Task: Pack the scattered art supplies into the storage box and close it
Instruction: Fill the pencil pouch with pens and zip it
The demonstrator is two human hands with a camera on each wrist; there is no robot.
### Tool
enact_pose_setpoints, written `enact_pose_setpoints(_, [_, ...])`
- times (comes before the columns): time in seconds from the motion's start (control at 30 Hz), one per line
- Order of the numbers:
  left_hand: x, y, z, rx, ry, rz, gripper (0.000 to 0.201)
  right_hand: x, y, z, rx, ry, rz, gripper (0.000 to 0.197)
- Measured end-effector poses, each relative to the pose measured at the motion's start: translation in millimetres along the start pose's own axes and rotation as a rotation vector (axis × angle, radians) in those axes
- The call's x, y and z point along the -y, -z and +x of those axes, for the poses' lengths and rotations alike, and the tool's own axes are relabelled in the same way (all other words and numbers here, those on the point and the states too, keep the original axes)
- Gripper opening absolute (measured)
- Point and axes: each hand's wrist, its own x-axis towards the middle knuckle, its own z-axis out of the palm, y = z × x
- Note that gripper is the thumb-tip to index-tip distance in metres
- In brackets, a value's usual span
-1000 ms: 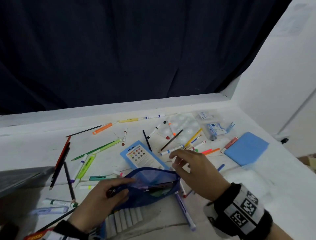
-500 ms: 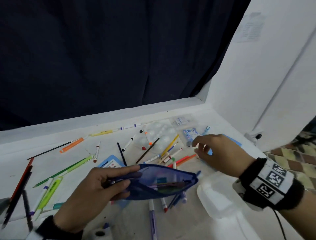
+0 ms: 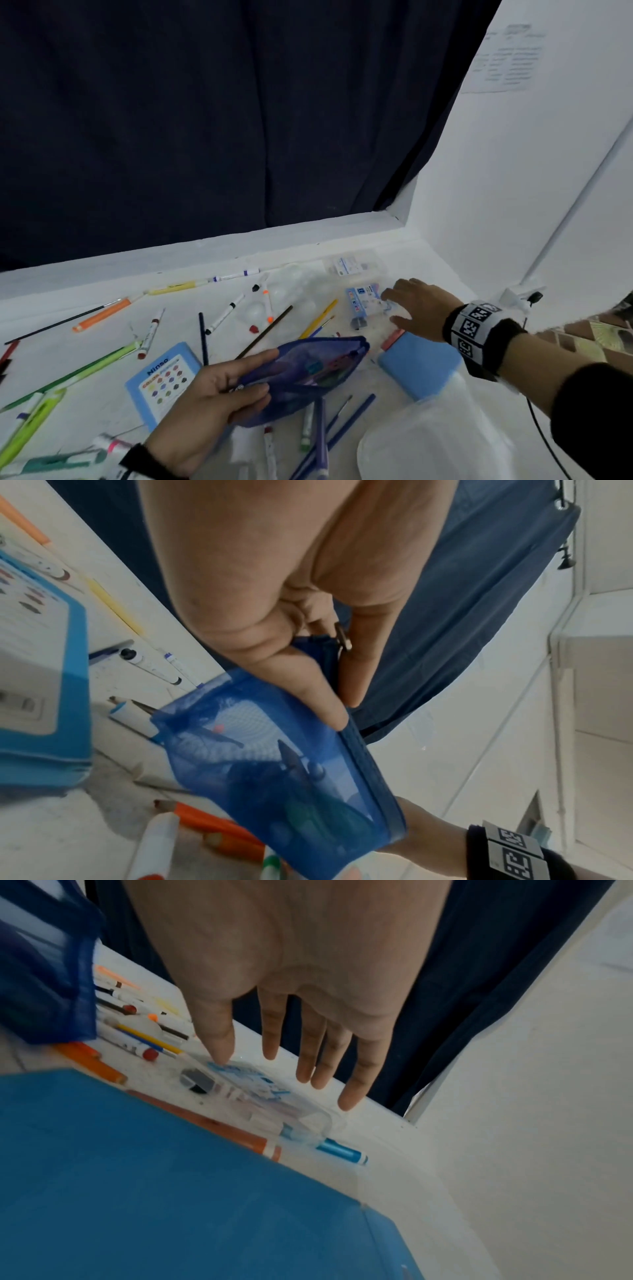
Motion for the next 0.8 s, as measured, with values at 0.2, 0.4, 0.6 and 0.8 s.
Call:
enact_pose_setpoints(0.2, [0, -13, 14, -0.103, 0.076, 0.016, 0.042, -16, -15, 37, 0.113, 0.014, -0.016, 0.091])
enact_pose_setpoints(0.4, [-4, -23, 18, -0.207, 0.102, 0.043, 0.034, -26, -24, 49, 0.114, 0.029, 0.035, 0.089])
enact_pose_setpoints(0.6, [-6, -22, 15, -0.223, 0.103, 0.022, 0.035, -34, -19, 48, -0.025, 0.066, 0.058, 0.064])
enact_pose_setpoints(0.8, [-4, -20, 11, -0.224, 0.088, -0.004, 0.036, -32, -4, 55, -0.193, 0.001, 0.101, 0.104])
